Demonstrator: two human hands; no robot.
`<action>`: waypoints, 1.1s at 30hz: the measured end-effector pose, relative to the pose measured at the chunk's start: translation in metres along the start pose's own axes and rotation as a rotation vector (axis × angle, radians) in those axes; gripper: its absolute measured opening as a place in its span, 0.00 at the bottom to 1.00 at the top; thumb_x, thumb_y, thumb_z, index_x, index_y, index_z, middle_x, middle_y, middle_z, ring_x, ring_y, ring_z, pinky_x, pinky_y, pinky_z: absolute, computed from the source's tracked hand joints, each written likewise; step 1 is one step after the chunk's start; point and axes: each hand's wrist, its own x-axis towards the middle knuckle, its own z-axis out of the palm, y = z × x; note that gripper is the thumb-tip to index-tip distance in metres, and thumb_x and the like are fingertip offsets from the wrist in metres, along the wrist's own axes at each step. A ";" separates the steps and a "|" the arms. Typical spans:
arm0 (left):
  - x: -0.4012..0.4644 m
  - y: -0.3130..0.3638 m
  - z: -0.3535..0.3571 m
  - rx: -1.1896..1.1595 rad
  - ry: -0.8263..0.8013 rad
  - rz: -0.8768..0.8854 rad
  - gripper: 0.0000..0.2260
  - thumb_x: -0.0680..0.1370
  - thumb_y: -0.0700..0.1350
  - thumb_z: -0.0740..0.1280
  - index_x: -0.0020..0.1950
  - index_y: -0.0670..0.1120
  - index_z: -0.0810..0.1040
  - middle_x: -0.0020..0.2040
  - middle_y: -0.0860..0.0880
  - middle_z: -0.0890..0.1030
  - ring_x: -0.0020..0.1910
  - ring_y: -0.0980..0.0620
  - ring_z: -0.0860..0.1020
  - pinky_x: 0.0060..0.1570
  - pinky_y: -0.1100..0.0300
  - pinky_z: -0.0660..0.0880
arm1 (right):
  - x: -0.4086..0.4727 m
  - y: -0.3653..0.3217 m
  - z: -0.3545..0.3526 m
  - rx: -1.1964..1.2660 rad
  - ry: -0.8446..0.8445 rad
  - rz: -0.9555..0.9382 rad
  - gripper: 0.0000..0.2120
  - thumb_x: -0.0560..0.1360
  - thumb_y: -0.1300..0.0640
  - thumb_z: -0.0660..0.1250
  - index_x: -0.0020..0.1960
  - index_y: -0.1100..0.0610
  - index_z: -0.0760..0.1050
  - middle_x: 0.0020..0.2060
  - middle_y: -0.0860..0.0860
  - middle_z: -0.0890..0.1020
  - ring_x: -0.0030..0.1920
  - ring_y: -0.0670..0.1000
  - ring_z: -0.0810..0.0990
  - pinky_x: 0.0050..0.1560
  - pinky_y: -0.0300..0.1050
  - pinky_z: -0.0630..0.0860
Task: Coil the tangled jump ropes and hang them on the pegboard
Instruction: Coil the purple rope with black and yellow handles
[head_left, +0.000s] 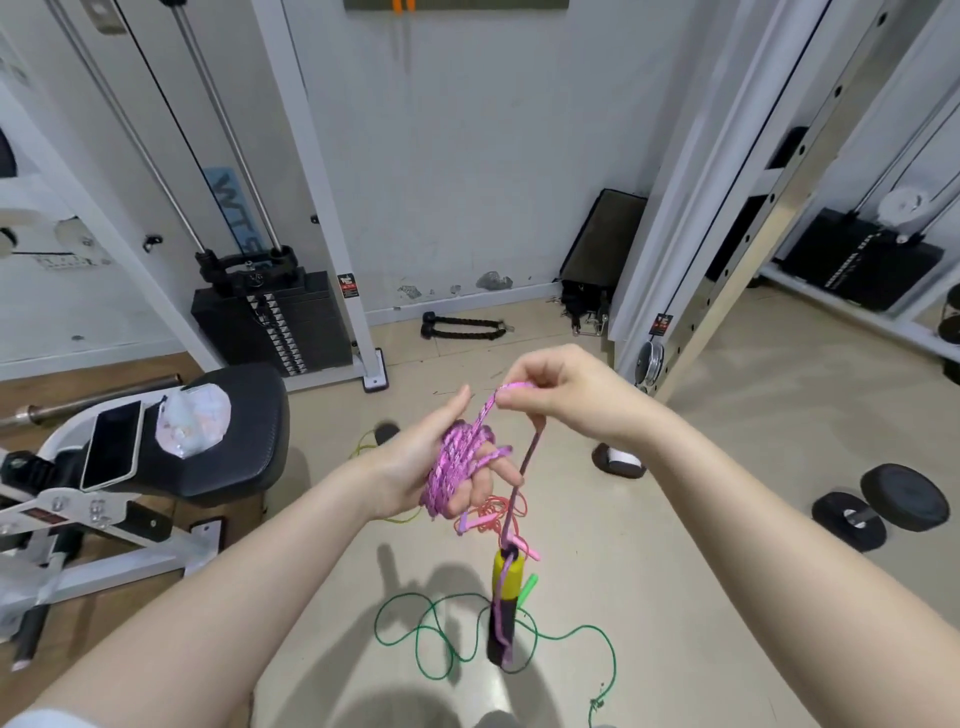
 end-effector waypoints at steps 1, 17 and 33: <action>-0.004 0.005 0.003 -0.016 -0.160 0.035 0.41 0.71 0.72 0.48 0.48 0.37 0.82 0.27 0.46 0.77 0.18 0.55 0.71 0.23 0.64 0.66 | 0.002 0.004 0.001 0.034 0.064 0.003 0.06 0.73 0.58 0.70 0.38 0.59 0.77 0.30 0.54 0.75 0.31 0.48 0.72 0.38 0.46 0.68; 0.023 -0.003 -0.004 -0.057 0.475 0.196 0.14 0.81 0.47 0.57 0.50 0.39 0.77 0.40 0.42 0.82 0.31 0.55 0.80 0.36 0.63 0.77 | -0.018 -0.026 0.006 -0.275 -0.248 0.007 0.05 0.76 0.58 0.67 0.42 0.58 0.79 0.19 0.43 0.70 0.22 0.42 0.67 0.26 0.30 0.63; -0.006 0.023 0.022 -0.133 -0.037 0.242 0.16 0.74 0.46 0.60 0.25 0.48 0.74 0.17 0.54 0.63 0.16 0.58 0.62 0.19 0.68 0.62 | -0.008 0.009 0.029 0.492 0.002 0.084 0.11 0.81 0.56 0.54 0.47 0.55 0.74 0.38 0.48 0.81 0.38 0.44 0.79 0.43 0.38 0.75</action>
